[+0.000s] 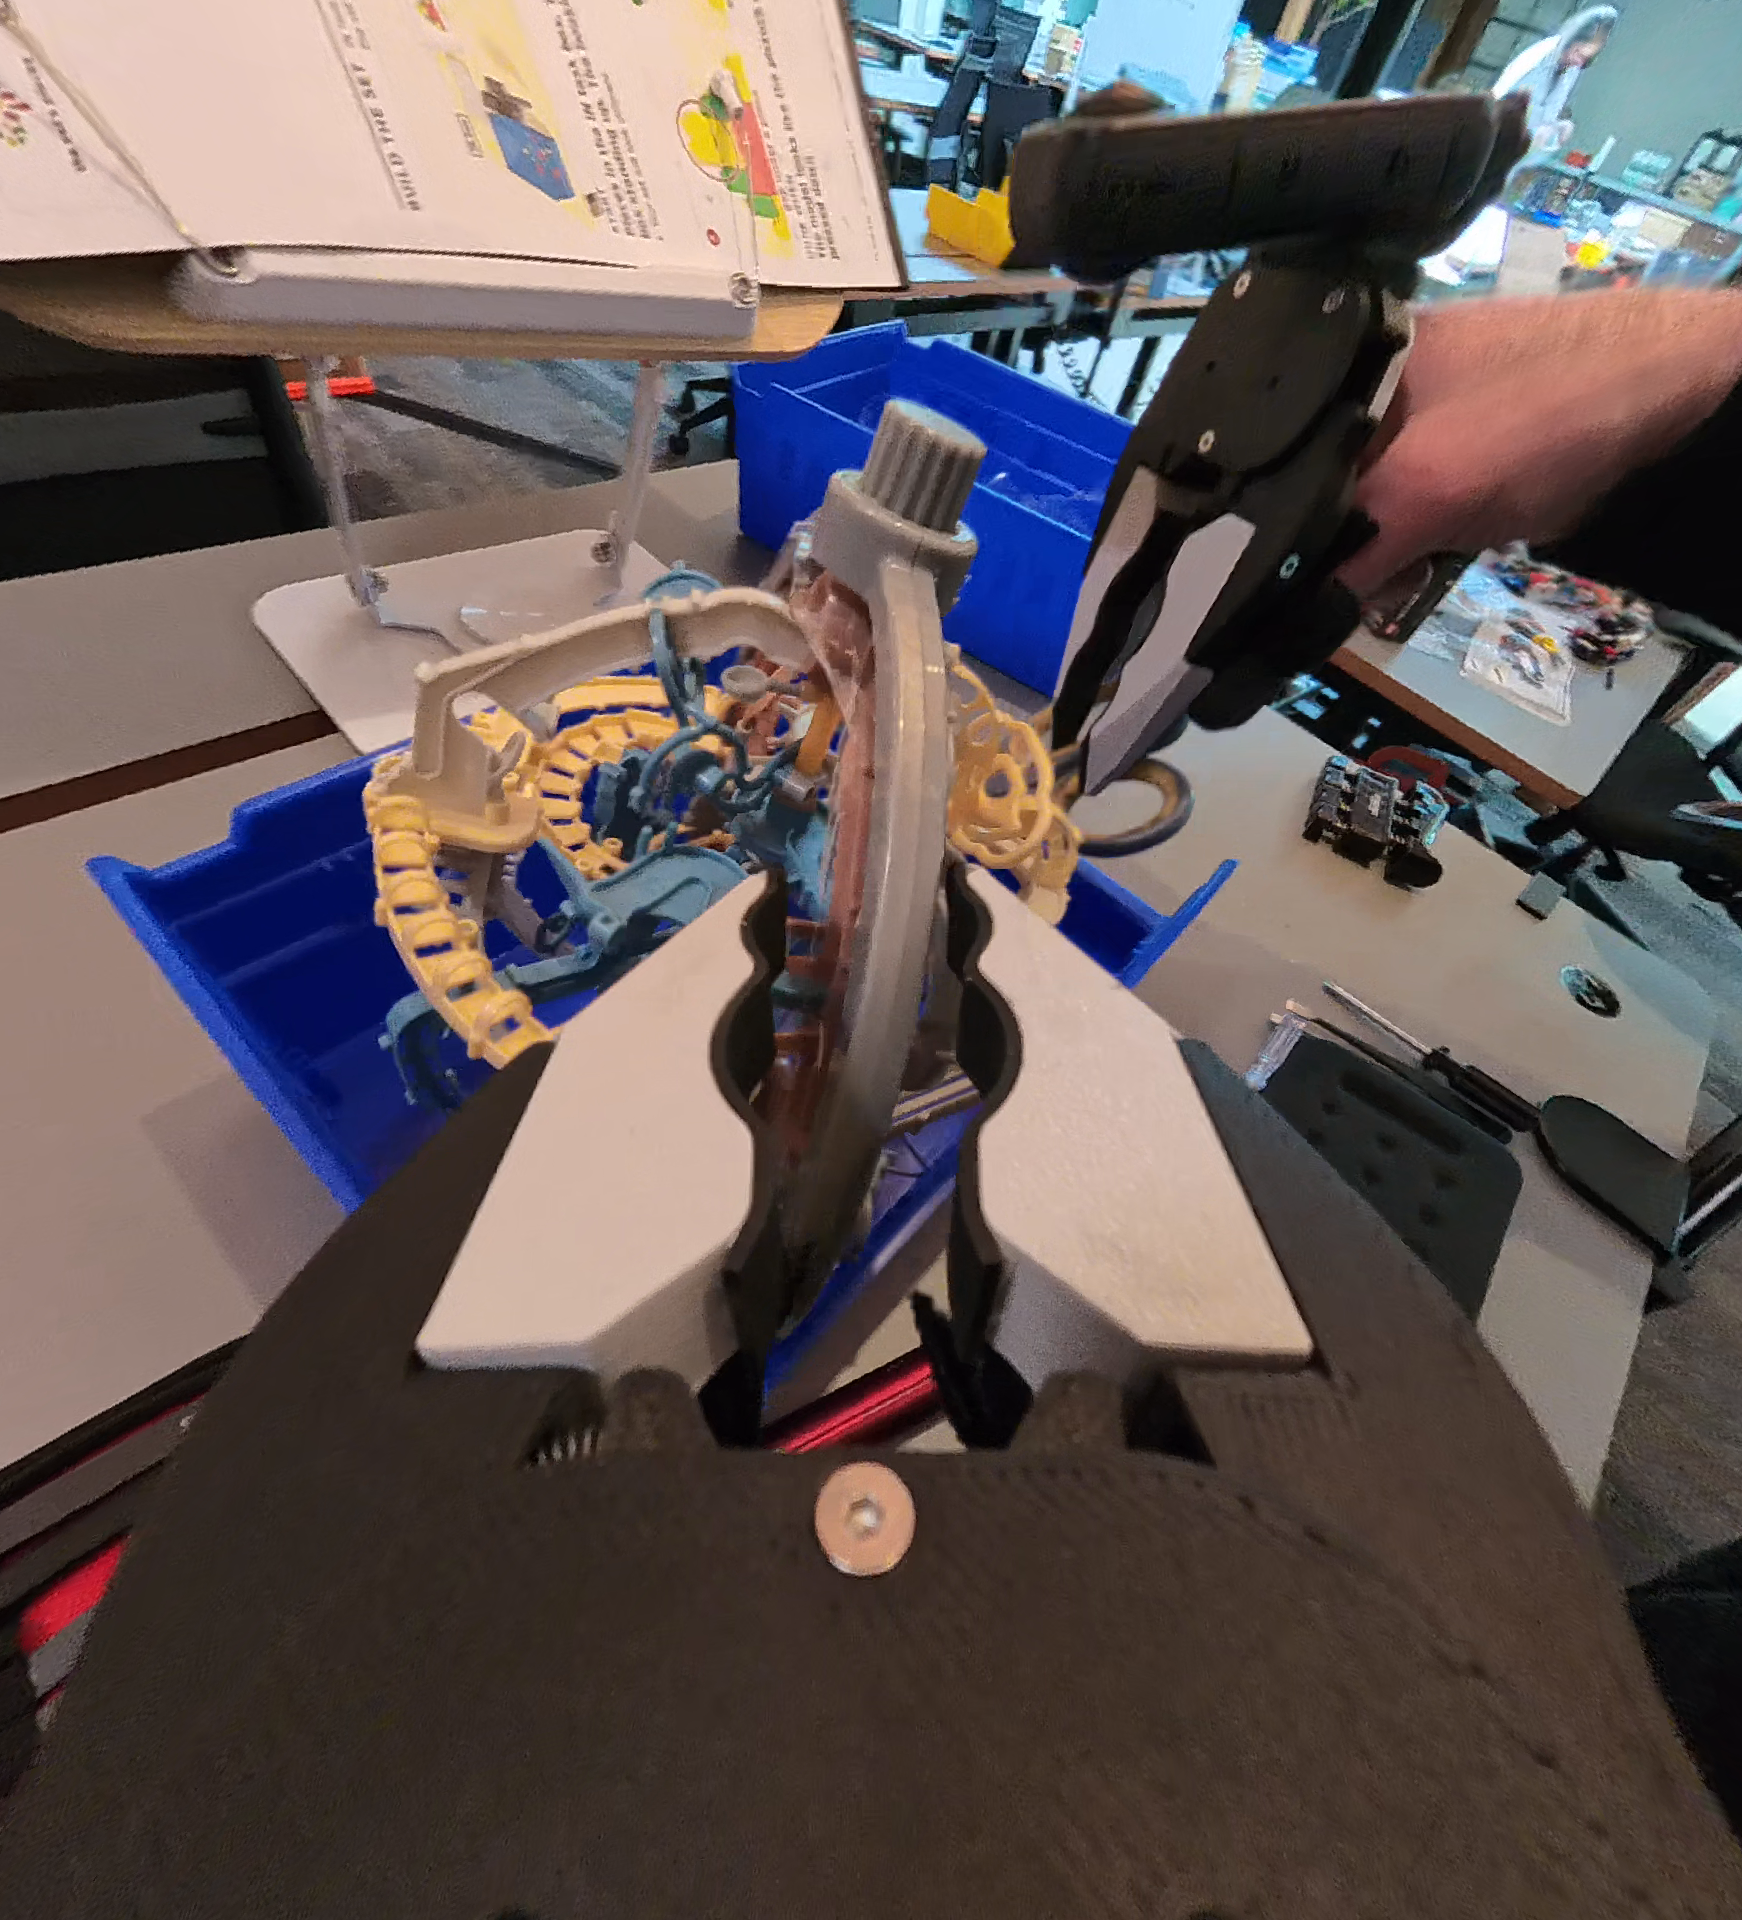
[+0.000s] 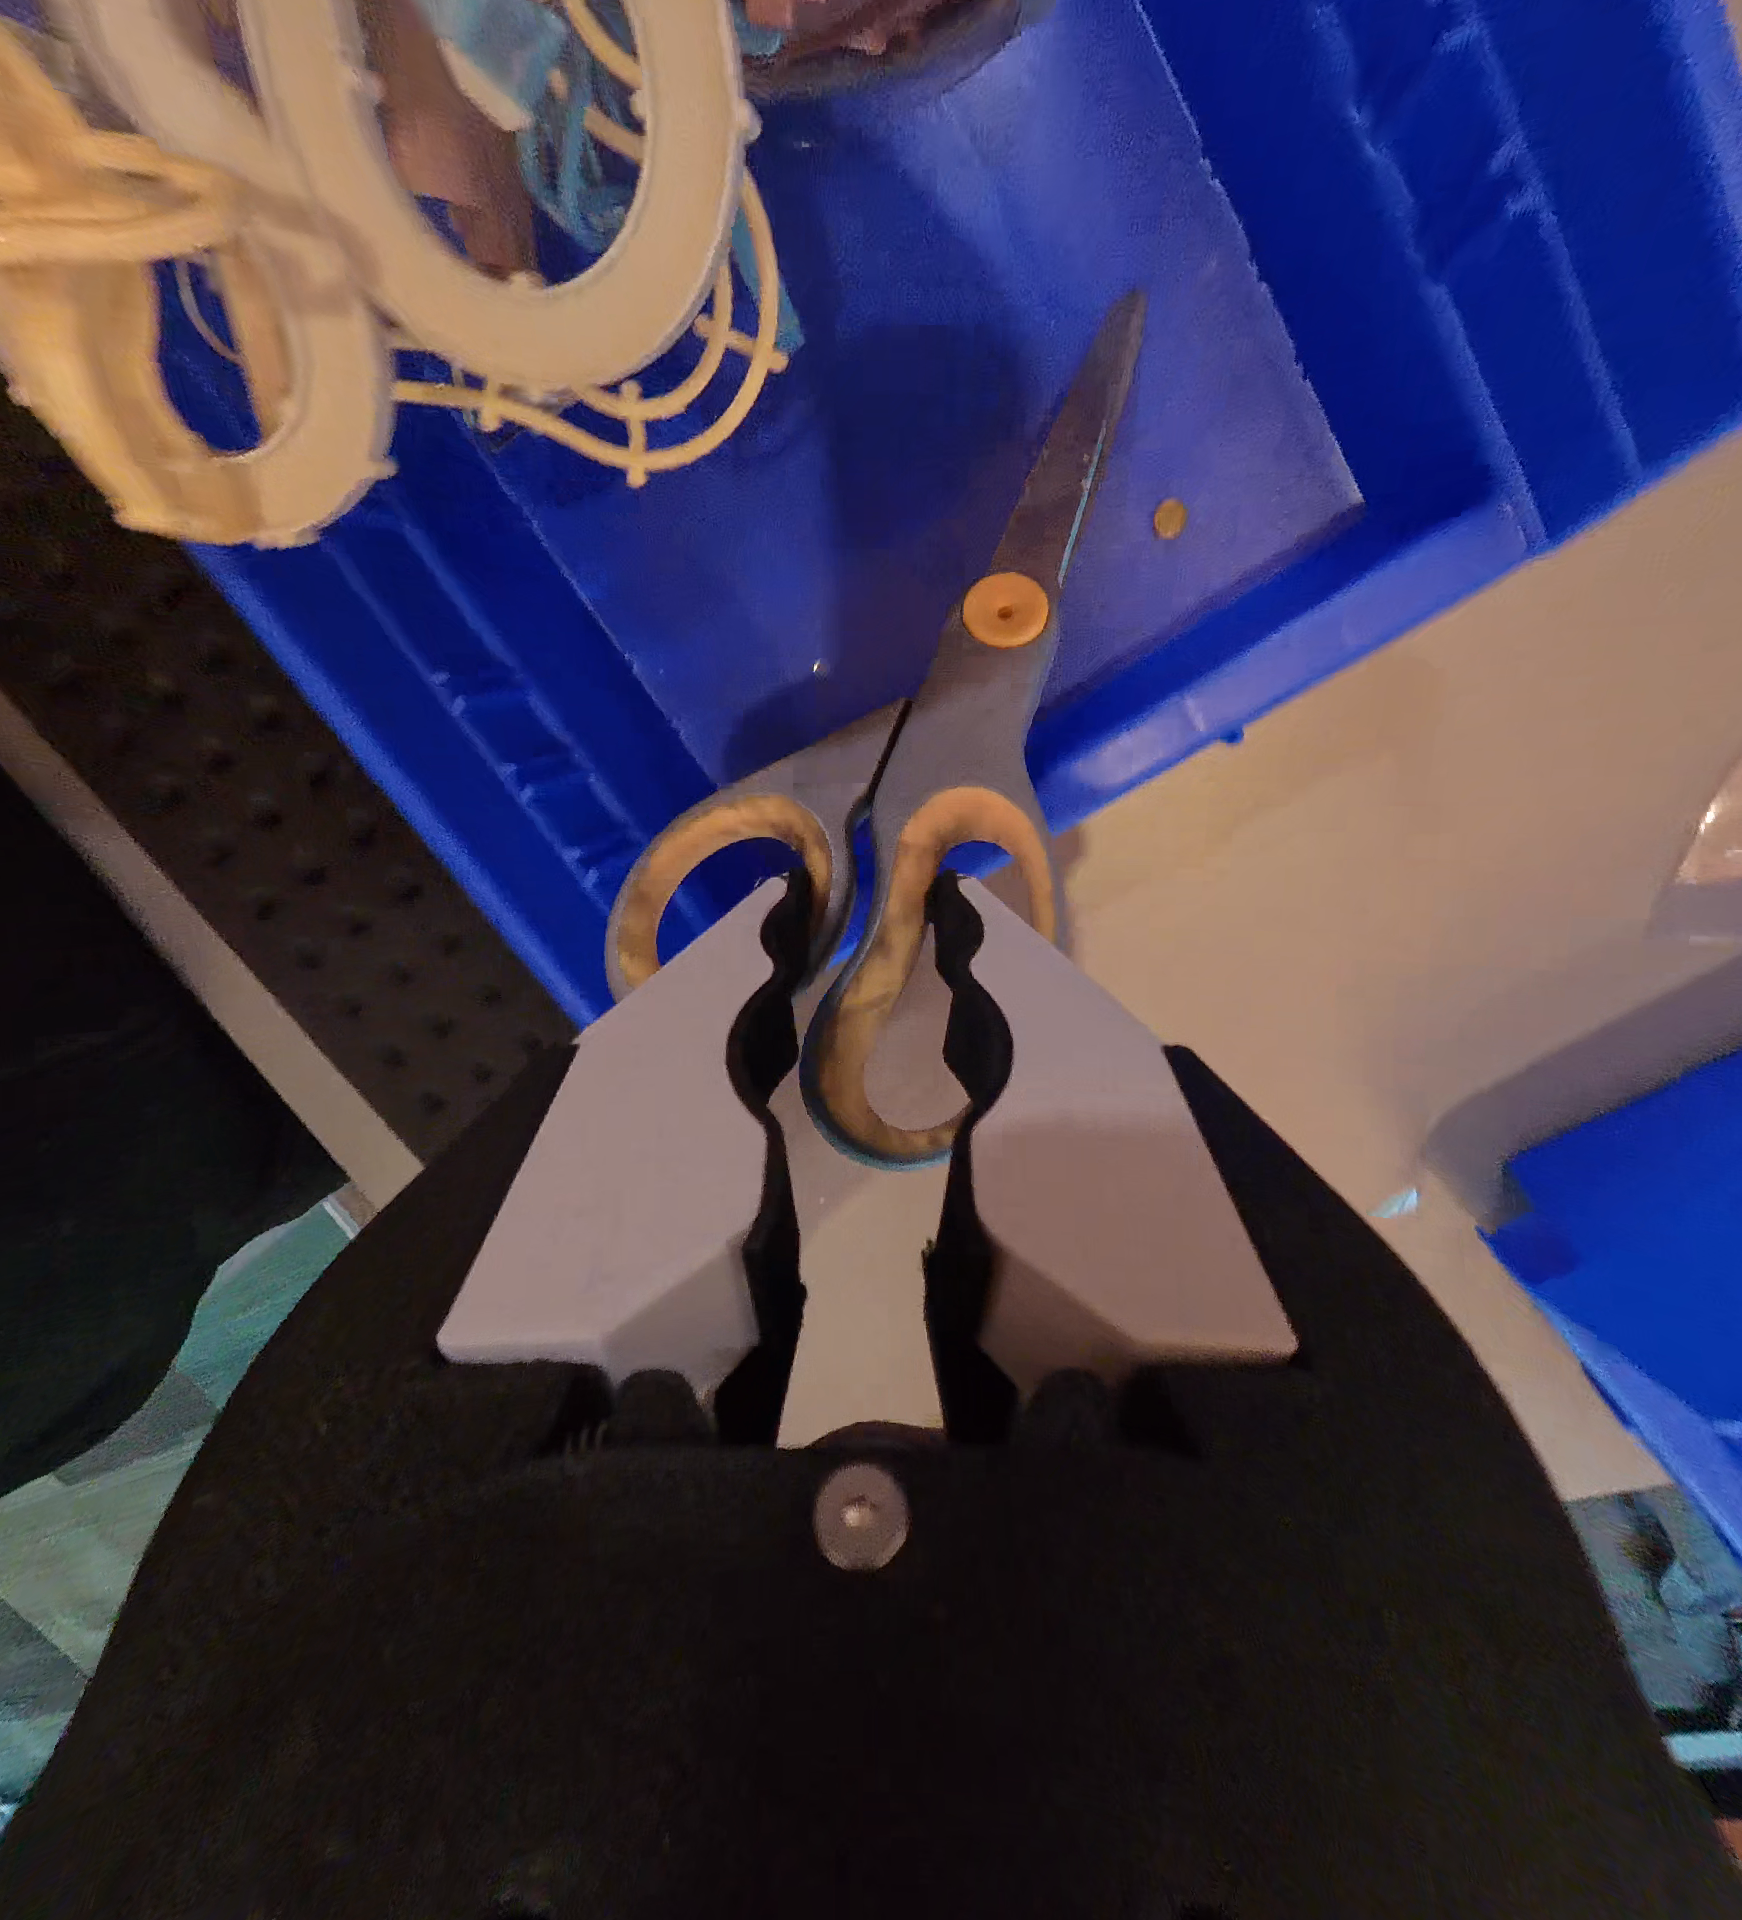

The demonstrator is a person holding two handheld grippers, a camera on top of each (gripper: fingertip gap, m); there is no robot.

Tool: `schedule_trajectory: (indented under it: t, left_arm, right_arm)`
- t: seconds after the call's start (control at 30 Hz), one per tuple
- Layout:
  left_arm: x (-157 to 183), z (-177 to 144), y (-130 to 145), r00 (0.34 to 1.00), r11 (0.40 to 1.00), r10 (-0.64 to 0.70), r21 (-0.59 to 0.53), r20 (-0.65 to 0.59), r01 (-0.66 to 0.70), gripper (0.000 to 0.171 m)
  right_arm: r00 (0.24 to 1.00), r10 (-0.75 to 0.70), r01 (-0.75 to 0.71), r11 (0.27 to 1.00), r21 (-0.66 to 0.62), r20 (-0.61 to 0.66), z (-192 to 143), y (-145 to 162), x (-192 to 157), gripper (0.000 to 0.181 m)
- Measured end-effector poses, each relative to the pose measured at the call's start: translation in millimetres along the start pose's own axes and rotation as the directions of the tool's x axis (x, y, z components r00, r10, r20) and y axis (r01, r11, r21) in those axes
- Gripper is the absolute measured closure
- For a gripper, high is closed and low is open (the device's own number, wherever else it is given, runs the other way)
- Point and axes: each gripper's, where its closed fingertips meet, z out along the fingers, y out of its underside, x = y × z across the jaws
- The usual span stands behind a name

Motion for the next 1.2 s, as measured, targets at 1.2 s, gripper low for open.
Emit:
schedule_trajectory:
  t: [1.2]
  left_arm:
    - [210.0,72.8,111.0,0.739,0.744,0.448,-0.248,-0.504,-0.62,0.124]
  right_arm:
    - [0.931,0.361,-0.29,0.815,0.502,-0.048,-2.7,169.0,-50.7,0.151]
